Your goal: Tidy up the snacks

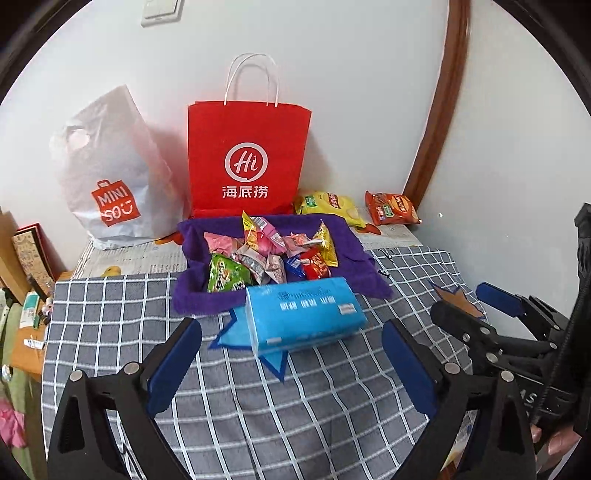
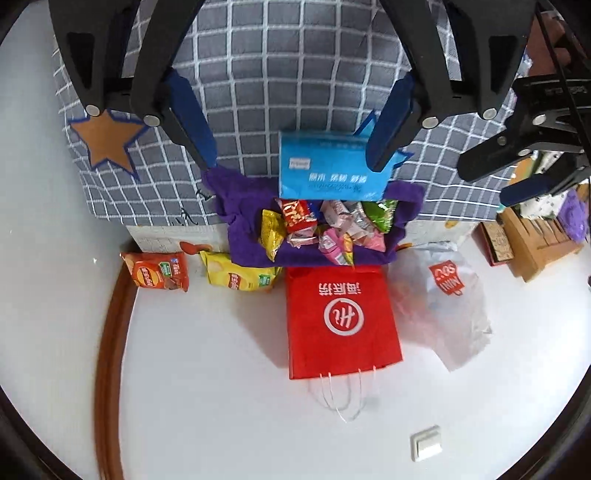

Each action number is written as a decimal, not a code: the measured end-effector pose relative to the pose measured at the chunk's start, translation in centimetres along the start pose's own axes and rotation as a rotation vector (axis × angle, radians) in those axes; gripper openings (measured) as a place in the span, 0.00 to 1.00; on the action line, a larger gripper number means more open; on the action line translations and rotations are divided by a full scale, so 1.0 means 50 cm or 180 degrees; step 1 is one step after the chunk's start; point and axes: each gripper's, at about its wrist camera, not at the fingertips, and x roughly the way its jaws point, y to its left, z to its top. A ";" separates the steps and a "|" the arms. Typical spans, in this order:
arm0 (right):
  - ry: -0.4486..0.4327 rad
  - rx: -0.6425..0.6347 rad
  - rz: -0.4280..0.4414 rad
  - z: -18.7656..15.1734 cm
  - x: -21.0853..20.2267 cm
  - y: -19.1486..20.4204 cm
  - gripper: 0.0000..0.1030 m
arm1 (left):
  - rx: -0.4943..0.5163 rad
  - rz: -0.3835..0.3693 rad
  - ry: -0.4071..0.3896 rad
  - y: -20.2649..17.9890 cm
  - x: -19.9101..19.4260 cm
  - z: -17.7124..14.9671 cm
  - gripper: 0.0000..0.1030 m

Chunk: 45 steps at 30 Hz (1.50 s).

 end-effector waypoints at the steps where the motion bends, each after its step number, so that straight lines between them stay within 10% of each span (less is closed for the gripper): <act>1: -0.0024 0.0029 0.0002 -0.010 -0.014 -0.003 0.87 | -0.0002 -0.0002 -0.0018 -0.005 -0.011 -0.010 0.97; 19: -0.0283 0.0161 -0.0217 -0.121 -0.180 -0.038 1.00 | 0.0051 0.0238 -0.0279 -0.073 -0.136 -0.111 0.99; 45: -0.0331 0.0127 -0.0180 -0.146 -0.211 -0.025 1.00 | 0.0121 0.0396 -0.0360 -0.078 -0.164 -0.128 0.99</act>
